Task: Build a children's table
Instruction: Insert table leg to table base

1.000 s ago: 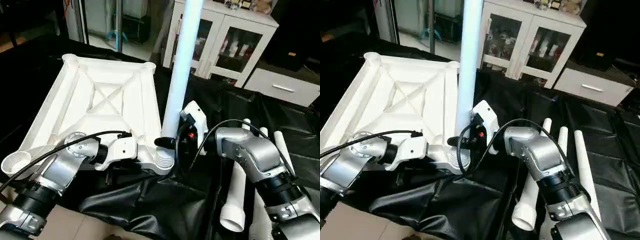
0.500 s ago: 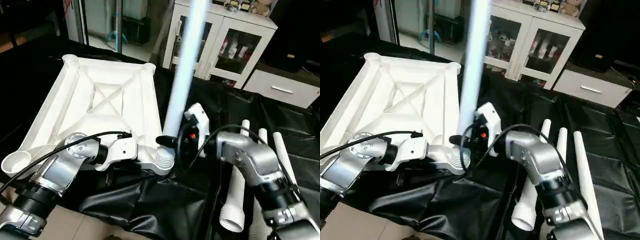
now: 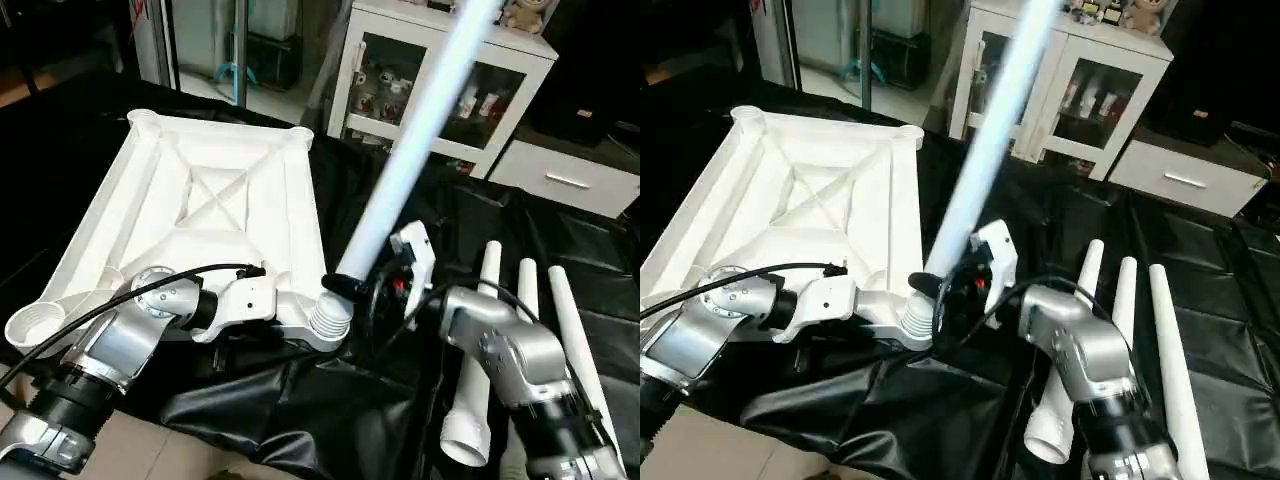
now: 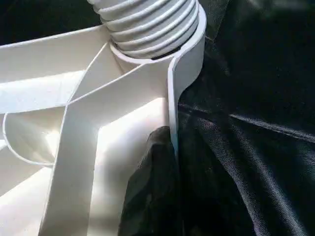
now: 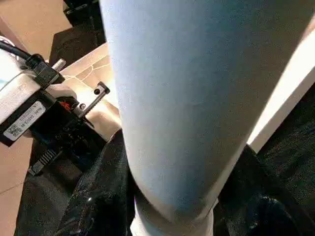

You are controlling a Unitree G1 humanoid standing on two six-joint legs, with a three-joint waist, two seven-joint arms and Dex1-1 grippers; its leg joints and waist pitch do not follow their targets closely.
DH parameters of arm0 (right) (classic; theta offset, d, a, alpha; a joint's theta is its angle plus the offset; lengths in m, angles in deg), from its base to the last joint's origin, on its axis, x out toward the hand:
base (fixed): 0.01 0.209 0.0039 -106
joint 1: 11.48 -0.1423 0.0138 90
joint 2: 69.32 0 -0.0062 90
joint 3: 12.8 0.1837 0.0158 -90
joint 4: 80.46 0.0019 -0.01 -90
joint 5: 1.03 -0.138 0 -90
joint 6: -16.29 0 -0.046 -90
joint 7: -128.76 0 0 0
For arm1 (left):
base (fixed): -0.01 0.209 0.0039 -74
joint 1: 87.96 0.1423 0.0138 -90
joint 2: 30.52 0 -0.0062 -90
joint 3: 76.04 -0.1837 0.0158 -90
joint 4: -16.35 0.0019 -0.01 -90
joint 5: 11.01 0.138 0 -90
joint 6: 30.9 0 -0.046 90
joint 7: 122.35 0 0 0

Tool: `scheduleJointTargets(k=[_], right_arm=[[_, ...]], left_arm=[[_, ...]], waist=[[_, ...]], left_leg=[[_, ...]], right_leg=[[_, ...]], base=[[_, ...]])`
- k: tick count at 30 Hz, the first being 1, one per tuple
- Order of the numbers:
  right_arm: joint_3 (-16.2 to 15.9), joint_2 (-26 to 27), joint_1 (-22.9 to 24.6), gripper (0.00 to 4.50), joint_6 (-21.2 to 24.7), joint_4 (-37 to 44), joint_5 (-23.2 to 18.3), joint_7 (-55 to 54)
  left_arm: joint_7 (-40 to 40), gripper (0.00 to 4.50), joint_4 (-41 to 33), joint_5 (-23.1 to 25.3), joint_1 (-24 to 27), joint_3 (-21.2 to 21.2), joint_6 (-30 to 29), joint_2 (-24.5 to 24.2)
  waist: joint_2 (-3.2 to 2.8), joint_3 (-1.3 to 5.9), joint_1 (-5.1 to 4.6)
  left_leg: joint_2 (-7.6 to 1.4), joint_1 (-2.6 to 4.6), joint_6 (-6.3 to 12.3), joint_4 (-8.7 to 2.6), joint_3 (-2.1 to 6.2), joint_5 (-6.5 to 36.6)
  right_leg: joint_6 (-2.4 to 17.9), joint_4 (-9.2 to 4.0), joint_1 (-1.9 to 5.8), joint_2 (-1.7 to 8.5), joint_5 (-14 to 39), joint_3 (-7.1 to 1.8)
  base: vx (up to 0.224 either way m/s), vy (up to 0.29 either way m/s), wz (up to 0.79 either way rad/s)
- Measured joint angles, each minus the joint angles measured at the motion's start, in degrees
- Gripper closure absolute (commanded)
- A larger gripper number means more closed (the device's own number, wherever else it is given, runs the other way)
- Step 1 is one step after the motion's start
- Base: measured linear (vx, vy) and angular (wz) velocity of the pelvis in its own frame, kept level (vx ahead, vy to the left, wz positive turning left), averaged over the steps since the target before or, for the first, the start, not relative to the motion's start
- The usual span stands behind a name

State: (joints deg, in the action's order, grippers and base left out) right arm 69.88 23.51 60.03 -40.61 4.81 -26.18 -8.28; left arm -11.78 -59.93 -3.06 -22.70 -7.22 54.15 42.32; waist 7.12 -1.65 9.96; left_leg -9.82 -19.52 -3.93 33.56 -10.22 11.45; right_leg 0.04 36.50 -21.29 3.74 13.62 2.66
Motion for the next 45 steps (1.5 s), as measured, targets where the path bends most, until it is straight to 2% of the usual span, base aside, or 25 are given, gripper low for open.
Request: scheduleJointTargets(k=[3,13,19,35,38,42,45], right_arm=[[-0.1,-0.3,1.3,2.64,-0.3,1.1,0.1,0.0],[-3.5,-3.5,3.3,2.64,-4.4,4.9,2.7,1.8],[-5.1,-5.0,3.1,2.64,-4.5,6.4,4.0,2.6],[-8.5,-5.4,1.3,2.64,-4.7,6.0,7.6,2.6],[-9.4,-5.3,1.3,2.64,-6.6,5.0,8.6,2.3],[-9.6,-4.4,2.1,2.64,-8.4,4.0,9.2,1.4],[-9.5,-3.4,1.8,2.64,-8.6,3.1,9.3,0.8]], left_arm=[[-0.1,4.5,0.2,-0.1,0.1,0.0,0.2,0.0],[-0.3,4.5,0.7,-0.2,-0.1,-0.1,0.9,0.3],[-0.4,4.5,0.7,-0.3,-0.1,-0.3,1.2,0.4],[-0.4,4.5,1.1,-0.1,0.2,-0.3,1.2,0.2],[-0.3,4.5,1.4,0.3,0.3,-0.3,1.2,0.2],[-0.1,4.5,2.0,0.5,0.6,-0.3,1.0,0.3],[-0.1,4.5,2.1,0.4,0.7,0.0,0.8,0.5]], waist=[[-0.08,-0.05,0.02],[-0.54,0.01,0.97],[-0.55,0.09,1.38],[-0.39,0.46,1.26],[-0.24,0.64,1.21],[-0.29,0.69,1.0],[-0.33,0.75,0.77]], left_leg=[[0.09,0.56,-0.01,-0.52,-0.02,0.0],[0.08,0.52,0.0,-0.75,-0.15,0.0],[0.08,0.55,-0.01,-0.97,-0.21,0.0],[0.08,0.89,-0.05,-1.23,-0.3,0.0],[0.08,1.16,-0.07,-1.3,-0.33,0.0],[0.12,1.69,-0.07,-1.69,-0.29,0.0],[0.18,1.76,-0.07,-1.91,-0.2,0.0]], right_leg=[[-0.1,-0.52,0.38,0.0,0.0,-0.01],[-0.2,-0.65,0.42,0.0,0.1,-0.05],[-0.1,-0.72,0.44,0.0,0.2,-0.06],[-0.1,-0.76,0.48,-0.02,0.3,-0.11],[-0.2,-0.76,0.66,-0.03,0.3,-0.16],[-0.2,-1.23,1.36,-0.03,0.3,-0.14],[-0.2,-1.53,1.39,-0.02,0.3,-0.1]], base=[[0.0,0.0,0.0],[0.0,0.0,0.0],[0.0,0.0,0.0],[0.0,0.0,0.0],[0.0,0.0,0.0],[0.0,0.0,0.0],[0.0,0.0,0.0]])
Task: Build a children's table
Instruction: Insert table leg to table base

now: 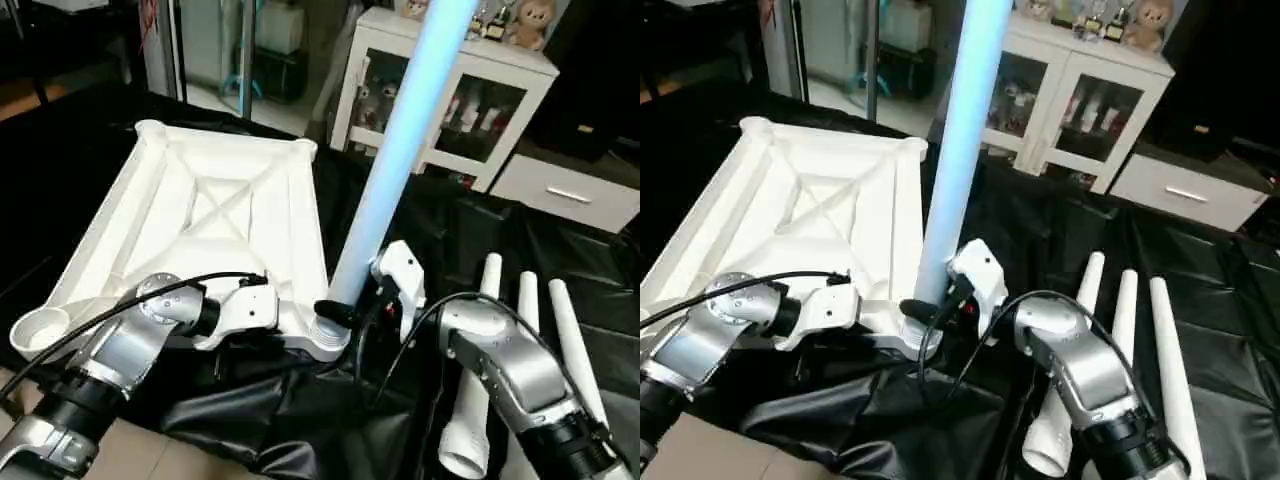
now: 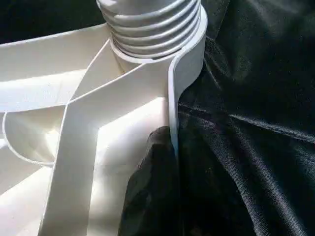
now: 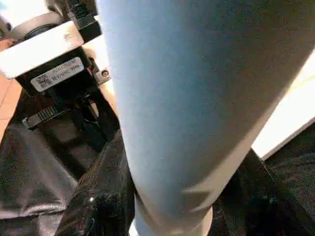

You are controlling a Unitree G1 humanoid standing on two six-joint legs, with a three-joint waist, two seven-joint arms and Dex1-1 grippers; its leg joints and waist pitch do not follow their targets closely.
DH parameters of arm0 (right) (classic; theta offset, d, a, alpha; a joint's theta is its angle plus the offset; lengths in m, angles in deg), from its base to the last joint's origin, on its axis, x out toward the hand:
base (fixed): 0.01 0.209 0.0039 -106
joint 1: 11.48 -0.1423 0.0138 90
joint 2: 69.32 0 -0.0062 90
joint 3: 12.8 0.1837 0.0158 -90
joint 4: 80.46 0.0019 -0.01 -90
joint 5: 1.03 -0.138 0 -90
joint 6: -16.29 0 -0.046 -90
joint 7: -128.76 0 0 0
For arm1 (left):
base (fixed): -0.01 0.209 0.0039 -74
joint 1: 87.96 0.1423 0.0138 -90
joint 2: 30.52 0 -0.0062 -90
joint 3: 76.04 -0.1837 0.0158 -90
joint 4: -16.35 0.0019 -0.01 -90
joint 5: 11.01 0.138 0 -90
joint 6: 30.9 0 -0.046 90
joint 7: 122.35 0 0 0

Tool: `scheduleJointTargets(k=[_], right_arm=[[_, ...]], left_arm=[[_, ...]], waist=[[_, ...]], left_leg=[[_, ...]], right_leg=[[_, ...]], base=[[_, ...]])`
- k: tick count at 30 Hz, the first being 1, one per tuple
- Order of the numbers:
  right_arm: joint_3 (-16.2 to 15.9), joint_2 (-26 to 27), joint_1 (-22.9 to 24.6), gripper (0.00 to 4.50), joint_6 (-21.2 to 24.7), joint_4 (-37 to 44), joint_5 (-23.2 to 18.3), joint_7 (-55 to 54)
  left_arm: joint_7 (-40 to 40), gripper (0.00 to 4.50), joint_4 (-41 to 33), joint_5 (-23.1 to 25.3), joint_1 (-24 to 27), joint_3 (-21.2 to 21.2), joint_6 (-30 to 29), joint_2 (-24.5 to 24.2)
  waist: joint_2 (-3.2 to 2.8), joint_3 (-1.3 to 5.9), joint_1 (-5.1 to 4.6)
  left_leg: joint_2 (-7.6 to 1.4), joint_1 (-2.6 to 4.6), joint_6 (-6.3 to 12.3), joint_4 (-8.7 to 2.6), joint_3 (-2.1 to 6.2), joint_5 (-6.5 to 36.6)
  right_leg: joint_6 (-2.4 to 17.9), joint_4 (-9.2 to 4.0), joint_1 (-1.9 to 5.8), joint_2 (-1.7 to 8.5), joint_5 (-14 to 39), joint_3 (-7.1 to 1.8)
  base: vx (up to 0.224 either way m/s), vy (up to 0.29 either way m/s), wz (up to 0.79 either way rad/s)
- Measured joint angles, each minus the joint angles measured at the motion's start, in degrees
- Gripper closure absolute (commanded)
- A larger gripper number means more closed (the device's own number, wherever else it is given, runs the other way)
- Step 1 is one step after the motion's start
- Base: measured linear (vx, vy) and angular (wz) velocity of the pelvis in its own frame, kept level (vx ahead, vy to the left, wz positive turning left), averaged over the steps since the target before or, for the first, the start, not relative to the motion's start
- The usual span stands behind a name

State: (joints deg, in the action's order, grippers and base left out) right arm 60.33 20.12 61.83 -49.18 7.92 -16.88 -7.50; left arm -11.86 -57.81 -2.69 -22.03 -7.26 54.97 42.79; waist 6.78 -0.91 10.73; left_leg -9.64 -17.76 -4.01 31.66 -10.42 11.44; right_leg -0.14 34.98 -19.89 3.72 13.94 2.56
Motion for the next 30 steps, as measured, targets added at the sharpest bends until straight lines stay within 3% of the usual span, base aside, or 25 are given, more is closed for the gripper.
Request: scheduleJointTargets(k=[14,17,19,23,27,30], right_arm=[[-0.4,3.3,-3.7,2.64,-3.3,-6.8,1.2,-3.7],[0.6,6.0,-6.6,2.64,-4.9,-12.1,2.9,-10.0],[1.0,7.8,-8.1,2.64,-5.6,-14.7,3.8,-14.2],[1.6,11.2,-11.6,2.64,-7.1,-20.4,6.3,-22.3],[2.6,13.4,-14.5,2.65,-7.6,-25.3,7.6,-29.1],[5.2,15.4,-17.4,2.65,-7.7,-31.2,8.2,-35.9]], left_arm=[[2.6,4.5,1.9,0.3,-0.3,1.6,-2.5,1.3],[7.5,4.5,3.7,1.0,-1.6,2.3,-5.9,4.1],[10.1,4.5,4.4,1.0,-2.3,3.0,-8.2,5.8],[14.1,4.5,6.1,0.9,-4.2,4.3,-13.0,10.1],[16.8,4.5,7.1,0.4,-5.6,4.5,-15.8,13.6],[18.6,4.5,8.2,0.4,-7.3,3.7,-18.4,16.8]], waist=[[-0.13,-0.09,-1.95],[-0.55,-0.37,-3.05],[-0.83,-0.43,-3.97],[-0.34,-0.76,-4.76],[0.14,-1.15,-4.63],[0.29,-1.38,-3.72]], left_leg=[[0.37,0.26,0.01,-0.01,0.51,0.0],[0.48,0.16,0.02,-0.05,0.91,0.0],[0.5,-0.25,0.01,-0.11,1.86,0.0],[0.49,-0.45,0.01,-0.13,2.19,0.0],[0.51,-0.63,0.01,-0.21,2.0,0.0],[0.45,-0.91,0.01,-1.1,1.46,0.0]], right_leg=[[0.0,-0.22,-0.09,0.14,0.0,0.06],[-0.1,-0.89,-0.06,0.83,0.1,1.24],[-0.1,-2.01,0.08,0.87,0.1,2.24],[-0.1,-2.82,0.19,1.07,0.2,3.08],[-0.1,-2.99,0.19,1.43,0.4,3.54],[0.1,-2.82,0.08,1.65,1.5,3.77]], base=[[0.0,0.0,0.0],[-0.035,0.025,-0.07],[-0.051,0.051,-0.15],[0.0,0.0,0.0],[0.0,0.0,0.0],[0.0,0.0,0.0]])
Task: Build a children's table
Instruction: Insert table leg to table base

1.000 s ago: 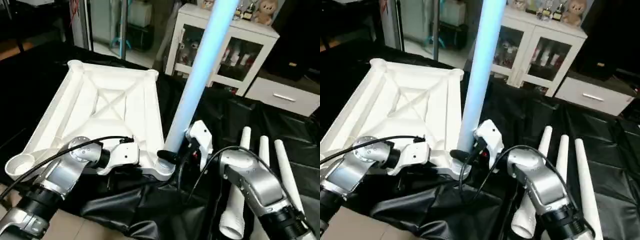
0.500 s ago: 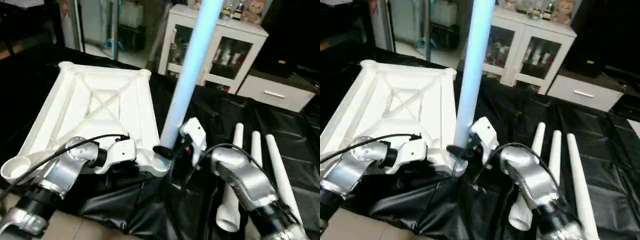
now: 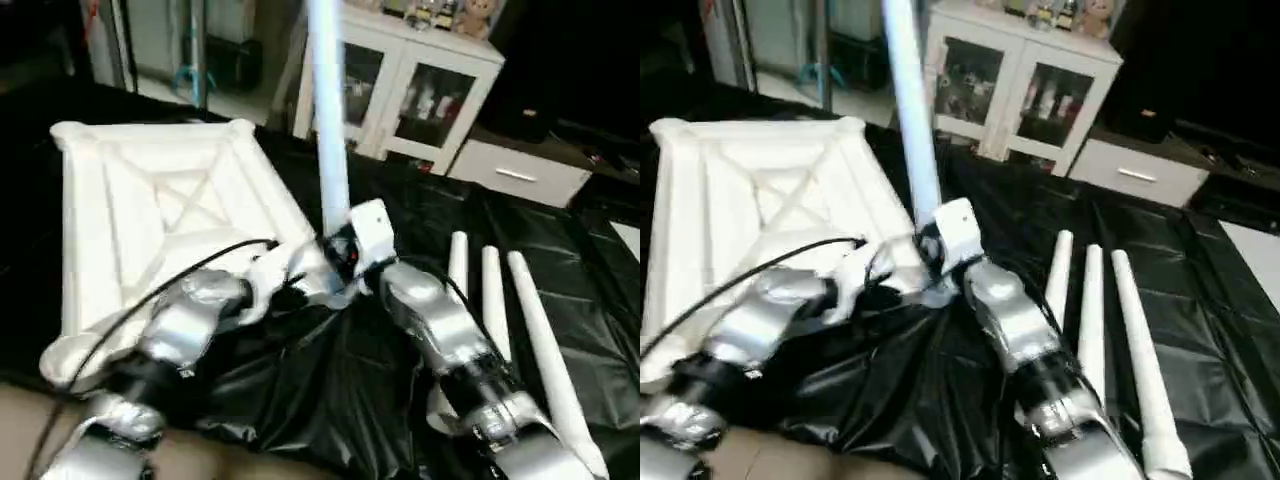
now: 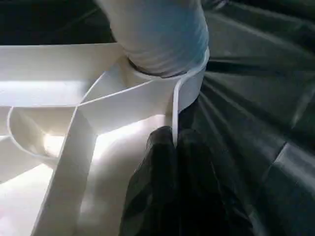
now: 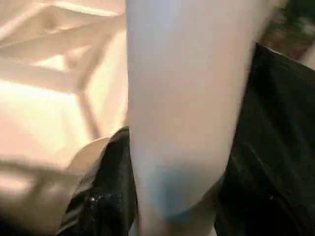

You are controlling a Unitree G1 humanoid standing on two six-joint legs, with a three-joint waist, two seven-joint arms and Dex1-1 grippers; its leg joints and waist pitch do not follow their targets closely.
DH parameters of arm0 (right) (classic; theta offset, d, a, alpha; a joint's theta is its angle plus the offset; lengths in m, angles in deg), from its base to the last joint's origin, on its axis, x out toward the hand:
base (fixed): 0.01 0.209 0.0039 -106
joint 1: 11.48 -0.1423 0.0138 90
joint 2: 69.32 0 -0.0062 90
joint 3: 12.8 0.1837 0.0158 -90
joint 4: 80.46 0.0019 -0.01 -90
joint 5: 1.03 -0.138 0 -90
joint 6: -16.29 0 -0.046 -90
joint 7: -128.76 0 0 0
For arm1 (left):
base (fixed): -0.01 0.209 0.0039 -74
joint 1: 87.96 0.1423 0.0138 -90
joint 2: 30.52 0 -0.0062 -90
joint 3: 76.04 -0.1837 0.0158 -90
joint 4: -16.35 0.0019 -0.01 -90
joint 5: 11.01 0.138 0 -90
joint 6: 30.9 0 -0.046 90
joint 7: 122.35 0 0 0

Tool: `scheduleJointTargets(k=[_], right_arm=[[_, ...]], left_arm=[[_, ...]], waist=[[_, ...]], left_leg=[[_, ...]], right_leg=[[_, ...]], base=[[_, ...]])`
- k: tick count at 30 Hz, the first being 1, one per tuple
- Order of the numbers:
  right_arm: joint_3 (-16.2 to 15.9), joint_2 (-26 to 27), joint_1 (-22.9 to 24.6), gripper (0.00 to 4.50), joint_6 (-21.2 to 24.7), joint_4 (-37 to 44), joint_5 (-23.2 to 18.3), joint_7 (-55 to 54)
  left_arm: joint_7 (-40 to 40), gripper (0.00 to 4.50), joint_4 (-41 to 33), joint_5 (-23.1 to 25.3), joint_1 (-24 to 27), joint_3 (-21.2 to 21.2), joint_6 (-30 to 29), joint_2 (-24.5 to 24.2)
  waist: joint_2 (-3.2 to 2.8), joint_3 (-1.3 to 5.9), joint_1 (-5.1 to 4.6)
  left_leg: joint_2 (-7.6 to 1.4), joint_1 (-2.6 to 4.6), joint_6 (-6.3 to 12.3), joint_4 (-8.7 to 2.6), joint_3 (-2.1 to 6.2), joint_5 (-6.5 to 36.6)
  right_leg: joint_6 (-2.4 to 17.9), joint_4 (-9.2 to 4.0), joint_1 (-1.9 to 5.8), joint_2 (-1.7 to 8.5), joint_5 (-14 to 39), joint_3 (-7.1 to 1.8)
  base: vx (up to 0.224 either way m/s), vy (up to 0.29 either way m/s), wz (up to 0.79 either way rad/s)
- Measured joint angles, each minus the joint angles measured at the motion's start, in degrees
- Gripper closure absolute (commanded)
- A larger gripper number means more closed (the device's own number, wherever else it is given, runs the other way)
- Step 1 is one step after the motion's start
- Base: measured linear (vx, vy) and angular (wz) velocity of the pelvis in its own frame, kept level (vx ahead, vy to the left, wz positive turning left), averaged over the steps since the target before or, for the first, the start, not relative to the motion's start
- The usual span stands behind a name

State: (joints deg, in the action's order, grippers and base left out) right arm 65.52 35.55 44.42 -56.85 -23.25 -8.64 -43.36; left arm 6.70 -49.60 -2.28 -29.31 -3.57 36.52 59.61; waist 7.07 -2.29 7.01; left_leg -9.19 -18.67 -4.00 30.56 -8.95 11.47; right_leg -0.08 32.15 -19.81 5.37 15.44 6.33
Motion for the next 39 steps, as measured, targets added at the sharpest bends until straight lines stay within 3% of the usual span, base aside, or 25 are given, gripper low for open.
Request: scheduleJointTargets(k=[2,3,4,5,7,9,10,13,17,20,25,28,33,39], right_arm=[[2.5,0.9,-1.4,2.65,-0.1,-3.4,-0.4,-3.6],[3.9,1.3,-2.3,2.65,-0.2,-5.2,-0.8,-5.5],[5.8,1.9,-3.8,2.65,-0.7,-7.9,-1.6,-8.1],[6.8,2.2,-4.4,2.65,-1.2,-9.0,-1.7,-9.3],[8.3,2.6,-5.1,2.65,-2.4,-10.6,-2.5,-10.7],[10.0,2.9,-5.1,2.65,-3.7,-11.5,-3.9,-10.5],[10.5,2.9,-5.0,2.65,-4.1,-11.6,-4.3,-10.3],[11.9,3.1,-5.0,2.65,-5.9,-11.1,-5.9,-8.0],[13.9,3.2,-5.3,2.65,-6.2,-9.2,-8.6,-4.9],[15.0,3.3,-5.4,2.65,-5.7,-7.8,-10.9,-2.8],[17.4,-0.8,-5.2,2.65,0.1,-0.4,-16.6,3.7],[19.4,-4.9,-3.8,2.65,2.9,6.3,-18.3,6.8],[20.1,-6.7,-1.0,2.65,8.4,15.6,-22.8,11.3],[19.7,-7.3,3.4,2.65,12.8,24.2,-26.6,13.7]], left_arm=[[0.6,4.5,0.4,0.1,-1.0,-0.8,-0.9,1.9],[0.9,4.5,0.5,0.3,-1.4,-1.1,-1.2,2.8],[1.9,4.5,0.7,0.7,-2.0,-1.5,-1.5,3.7],[2.5,4.5,1.0,0.9,-2.4,-1.7,-1.8,4.1],[3.4,4.5,1.0,1.7,-2.8,-2.2,-2.1,4.5],[3.8,4.5,1.1,2.8,-3.1,-3.0,-1.6,4.2],[3.8,4.5,1.1,2.9,-3.1,-3.2,-1.1,3.9],[3.9,4.5,0.9,3.2,-3.1,-3.9,2.5,2.1],[3.8,4.5,0.2,4.1,-2.9,-4.9,9.7,-1.4],[3.1,4.5,-0.3,4.6,-2.6,-5.0,14.5,-3.7],[-2.5,4.5,-1.9,2.4,-0.4,-4.2,23.7,-10.3],[-5.7,4.5,-2.7,0.2,1.0,-3.1,25.6,-13.4],[-8.2,4.5,-3.8,-1.8,2.8,-1.2,26.9,-16.6],[-10.2,4.5,-4.2,-3.7,4.4,-0.6,31.0,-19.6]], waist=[[0.85,-0.3,1.19],[1.17,-0.33,1.79],[1.12,-0.42,2.51],[1.02,-0.47,2.62],[1.16,-0.44,2.37],[1.79,-0.48,2.33],[1.83,-0.49,2.23],[1.72,-0.53,2.09],[1.88,-0.35,1.74],[1.44,-0.63,1.2],[1.35,-0.71,1.17],[1.35,-0.71,0.97],[1.33,-0.74,-0.64],[1.32,-0.77,-0.54]], left_leg=[[0.0,0.18,-0.02,-0.9,-1.31,0.0],[0.0,0.01,-0.02,-0.87,-1.43,0.0],[-0.05,-0.11,-0.01,-0.69,-1.3,0.0],[-0.06,-0.26,-0.1,-0.52,-1.2,-0.1],[-0.06,-0.5,-0.94,-0.12,-1.26,-0.6],[-0.03,-0.44,-1.13,0.72,-1.72,-0.8],[-0.04,-0.43,-1.1,0.99,-1.8,-0.7],[-0.06,-0.65,-0.84,0.77,-1.61,-0.6],[-0.34,-1.52,-0.41,0.85,-1.59,-1.1],[-0.58,-1.85,-0.05,0.86,-1.64,-1.4],[-0.96,-2.29,-0.31,0.88,-1.64,-1.6],[-0.98,-2.2,-0.34,0.91,-1.69,-1.6],[-1.12,-1.93,-0.33,0.92,-1.74,-1.6],[-1.2,-1.89,-0.36,0.95,-1.74,-1.6]], right_leg=[[0.1,0.28,-0.82,0.09,0.2,-1.05],[0.1,0.32,-1.06,0.21,0.2,-1.16],[0.1,0.38,-1.09,0.22,0.2,-1.16],[0.0,0.42,-1.12,0.2,0.2,-1.1],[0.0,0.53,-1.11,0.13,-0.8,-1.34],[-0.2,0.93,-1.15,0.04,-3.0,-2.35],[-0.4,1.08,-1.14,0.03,-3.4,-2.58],[-0.4,1.08,-1.51,-0.08,-3.4,-2.48],[-0.2,1.58,-2.13,-0.36,-4.5,-2.47],[0.1,2.01,-2.58,-0.61,-4.2,-2.47],[0.5,2.41,-3.25,-1.06,-4.0,-2.48],[0.6,2.53,-3.25,-1.06,-3.9,-2.52],[0.8,2.9,-3.25,-1.14,-3.8,-2.55],[0.9,2.94,-3.24,-1.22,-3.8,-2.54]], base=[[0.022,-0.04,0.2],[0.032,-0.051,0.2],[0.0,0.0,0.0],[0.0,0.0,0.0],[0.025,0.011,-0.01],[0.0,0.0,0.0],[0.0,0.0,0.0],[0.0,0.0,0.0],[0.013,-0.009,0.0],[0.0,0.0,0.0],[0.0,0.0,0.0],[0.0,0.0,0.0],[0.0,0.0,0.0],[0.0,0.0,0.0]])
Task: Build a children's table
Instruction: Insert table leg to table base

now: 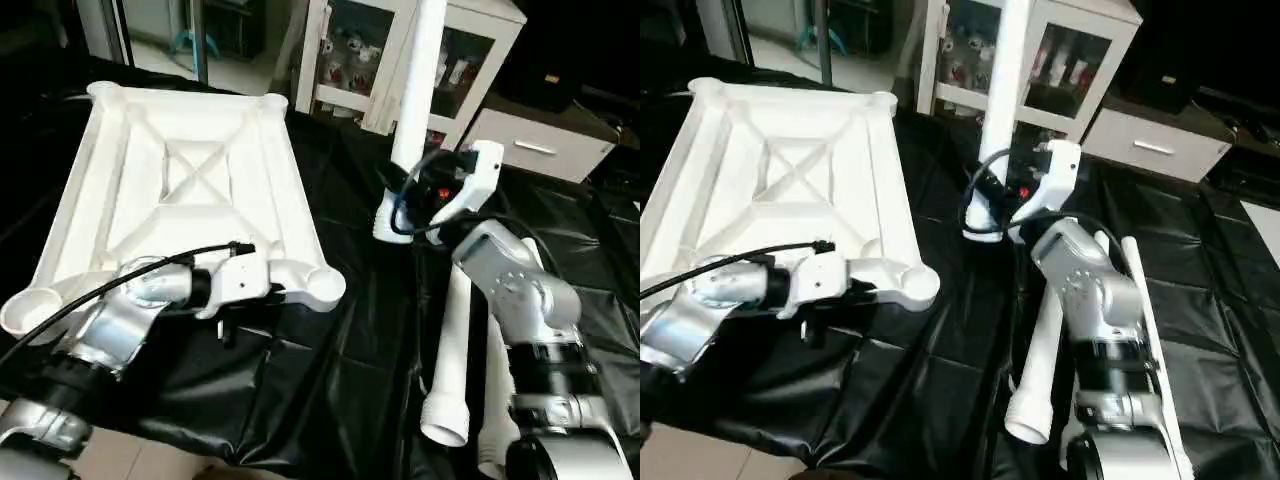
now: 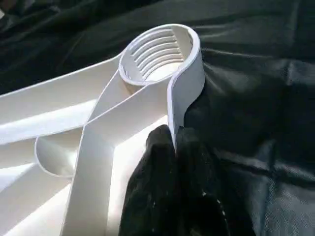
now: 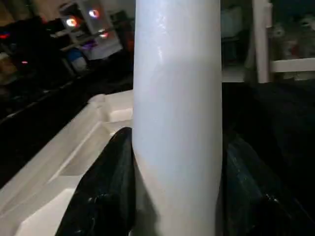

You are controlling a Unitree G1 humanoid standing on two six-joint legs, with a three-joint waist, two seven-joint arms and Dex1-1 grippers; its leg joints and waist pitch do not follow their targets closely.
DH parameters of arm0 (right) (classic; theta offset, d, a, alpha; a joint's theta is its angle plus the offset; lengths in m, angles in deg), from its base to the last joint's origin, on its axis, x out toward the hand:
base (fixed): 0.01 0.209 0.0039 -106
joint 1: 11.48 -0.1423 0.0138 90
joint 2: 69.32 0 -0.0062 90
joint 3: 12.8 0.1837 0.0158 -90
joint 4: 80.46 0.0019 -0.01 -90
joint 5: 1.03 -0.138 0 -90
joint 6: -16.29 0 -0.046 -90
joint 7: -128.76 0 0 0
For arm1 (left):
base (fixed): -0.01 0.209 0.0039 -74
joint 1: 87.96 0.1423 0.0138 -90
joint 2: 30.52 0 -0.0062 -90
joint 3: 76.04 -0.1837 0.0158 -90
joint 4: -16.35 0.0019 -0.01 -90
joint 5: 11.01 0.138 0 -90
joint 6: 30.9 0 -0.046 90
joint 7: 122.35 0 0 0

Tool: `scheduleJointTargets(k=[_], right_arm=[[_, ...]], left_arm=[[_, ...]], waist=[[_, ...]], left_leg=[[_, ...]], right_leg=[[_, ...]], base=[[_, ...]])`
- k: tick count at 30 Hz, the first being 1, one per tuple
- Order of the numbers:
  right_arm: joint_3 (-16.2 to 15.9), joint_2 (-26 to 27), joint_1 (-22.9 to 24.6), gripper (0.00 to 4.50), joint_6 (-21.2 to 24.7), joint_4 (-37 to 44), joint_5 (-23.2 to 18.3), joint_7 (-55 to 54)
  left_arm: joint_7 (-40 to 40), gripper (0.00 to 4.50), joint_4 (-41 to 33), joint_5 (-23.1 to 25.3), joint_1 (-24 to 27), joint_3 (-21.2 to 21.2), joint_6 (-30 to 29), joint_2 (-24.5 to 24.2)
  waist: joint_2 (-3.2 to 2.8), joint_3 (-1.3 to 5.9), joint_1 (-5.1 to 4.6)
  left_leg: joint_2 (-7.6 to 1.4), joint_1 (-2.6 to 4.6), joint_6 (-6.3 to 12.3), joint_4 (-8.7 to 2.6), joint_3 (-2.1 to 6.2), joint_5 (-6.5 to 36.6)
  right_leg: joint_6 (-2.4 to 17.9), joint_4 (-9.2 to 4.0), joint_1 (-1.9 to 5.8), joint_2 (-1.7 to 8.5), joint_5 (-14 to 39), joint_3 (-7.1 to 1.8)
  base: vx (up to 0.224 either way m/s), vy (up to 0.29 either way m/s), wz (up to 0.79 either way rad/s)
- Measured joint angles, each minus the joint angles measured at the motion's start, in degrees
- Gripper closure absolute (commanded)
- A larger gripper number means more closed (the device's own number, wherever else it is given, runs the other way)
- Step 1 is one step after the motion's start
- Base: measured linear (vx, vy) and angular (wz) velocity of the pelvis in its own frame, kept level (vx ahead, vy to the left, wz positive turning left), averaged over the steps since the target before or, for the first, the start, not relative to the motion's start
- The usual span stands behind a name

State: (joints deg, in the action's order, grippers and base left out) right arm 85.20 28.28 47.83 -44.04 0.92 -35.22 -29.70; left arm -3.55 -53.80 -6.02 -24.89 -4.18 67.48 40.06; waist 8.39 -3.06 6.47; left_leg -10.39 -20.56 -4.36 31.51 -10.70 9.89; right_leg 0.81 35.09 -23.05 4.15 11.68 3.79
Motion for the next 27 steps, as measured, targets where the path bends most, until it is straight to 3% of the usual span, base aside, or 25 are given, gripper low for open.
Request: scheduleJointTargets(k=[4,6,8,17,20,23,24,25,27], right_arm=[[-0.2,-0.4,3.6,2.65,1.7,2.8,-0.1,0.2],[-0.2,-0.4,4.7,2.65,2.7,3.9,-0.2,0.0],[-0.2,-0.3,5.0,2.65,3.4,4.8,-0.5,-0.4],[-0.4,-0.4,7.4,2.65,4.6,10.2,-1.3,-0.8],[-1.0,-0.9,8.5,2.65,6.1,13.4,-2.7,1.2],[-1.6,-1.7,9.2,2.65,7.6,16.5,-6.8,5.5],[-1.6,-2.1,9.6,2.65,8.1,17.6,-8.7,7.4],[-1.7,-2.1,9.8,2.65,8.6,18.1,-9.8,8.6],[-1.7,-2.2,9.9,2.65,9.4,19.1,-11.5,10.4]], left_arm=[[-1.0,4.5,-0.9,-0.8,1.1,1.3,0.4,-2.2],[-1.6,4.04,-1.9,-2.7,2.2,2.5,-1.5,-2.0],[-2.1,3.93,-3.1,-4.5,2.9,3.5,-3.7,-1.7],[-2.1,3.17,-7.5,-12.0,1.5,9.3,-5.5,-1.6],[0.1,3.11,-9.2,-18.5,-2.7,15.6,-12.6,-0.1],[9.2,3.1,-9.8,-25.1,-9.8,22.8,-22.3,5.0],[14.4,2.82,-10.1,-28.8,-12.0,25.2,-27.3,9.2],[18.0,2.82,-10.6,-32.0,-13.1,26.9,-30.6,12.1],[22.7,2.62,-12.1,-39.5,-13.3,27.3,-36.3,17.5]], waist=[[-0.14,-0.09,-0.07],[-0.26,-0.18,-0.1],[-0.38,-0.26,0.01],[-0.99,-0.68,1.87],[-1.4,-0.92,2.14],[-2.05,-0.94,2.31],[-2.28,-0.92,2.37],[-2.4,-0.89,2.54],[-2.4,-0.9,2.99]], left_leg=[[-0.01,0.0,0.0,0.03,-0.02,0.0],[-0.01,-0.01,-0.01,0.1,-0.03,0.0],[-0.03,-0.02,-0.01,0.16,-0.03,0.0],[-0.08,-0.08,-0.02,0.63,0.06,0.0],[-0.1,-0.11,-0.04,0.94,0.1,0.0],[-0.11,-0.02,-0.03,1.2,0.13,0.0],[-0.09,0.05,-0.03,1.25,0.14,0.0],[-0.08,0.07,-0.03,1.31,0.14,0.0],[-0.1,0.02,-0.02,1.4,0.17,0.0]], right_leg=[[0.0,0.07,-0.02,-0.01,0.0,-0.01],[0.0,0.14,-0.04,-0.01,0.0,-0.03],[0.0,0.18,-0.04,-0.01,0.0,-0.02],[0.1,0.52,-0.01,0.01,-0.1,0.01],[0.1,0.84,-0.01,0.04,-0.1,0.02],[0.2,1.03,0.13,0.11,-0.1,0.01],[0.2,1.03,0.29,0.16,-0.1,0.02],[0.2,1.05,0.34,0.19,-0.1,0.03],[0.2,1.06,0.35,0.19,-0.1,0.05]], base=[[0.0,0.0,0.0],[0.0,0.0,0.0],[0.0,0.0,0.0],[0.0,0.0,0.0],[0.0,0.0,0.0],[0.0,0.0,0.0],[0.0,0.0,0.0],[0.0,0.0,0.0],[0.0,0.0,0.0]])
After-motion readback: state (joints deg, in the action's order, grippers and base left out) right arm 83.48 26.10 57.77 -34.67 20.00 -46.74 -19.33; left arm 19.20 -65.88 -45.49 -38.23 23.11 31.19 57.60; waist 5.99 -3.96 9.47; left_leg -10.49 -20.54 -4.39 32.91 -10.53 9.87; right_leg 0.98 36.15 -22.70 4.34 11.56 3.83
